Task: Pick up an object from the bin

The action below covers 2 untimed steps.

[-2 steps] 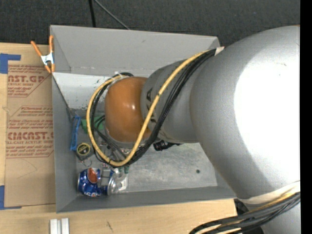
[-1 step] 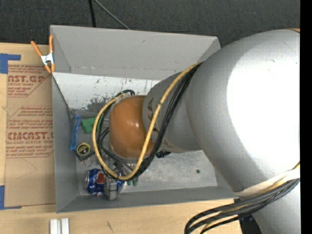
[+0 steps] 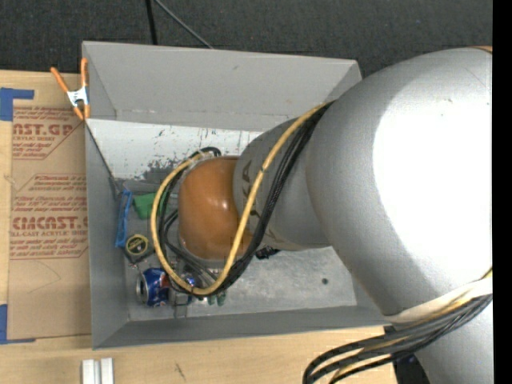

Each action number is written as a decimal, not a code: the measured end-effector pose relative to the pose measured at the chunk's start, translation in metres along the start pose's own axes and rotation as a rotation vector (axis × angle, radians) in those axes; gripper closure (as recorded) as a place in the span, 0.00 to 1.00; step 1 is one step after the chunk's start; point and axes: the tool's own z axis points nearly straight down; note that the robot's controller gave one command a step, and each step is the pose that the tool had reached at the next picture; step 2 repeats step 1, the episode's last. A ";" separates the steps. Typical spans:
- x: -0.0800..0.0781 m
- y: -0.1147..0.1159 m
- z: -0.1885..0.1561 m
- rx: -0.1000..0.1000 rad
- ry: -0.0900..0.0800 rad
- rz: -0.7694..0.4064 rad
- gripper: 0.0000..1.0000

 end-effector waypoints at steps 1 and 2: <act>-0.053 0.027 -0.145 0.000 -0.012 -0.023 1.00; -0.053 0.027 -0.145 0.000 -0.012 -0.023 1.00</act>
Offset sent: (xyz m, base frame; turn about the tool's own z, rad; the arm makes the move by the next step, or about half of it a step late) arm 0.0479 0.0292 0.1410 -0.0215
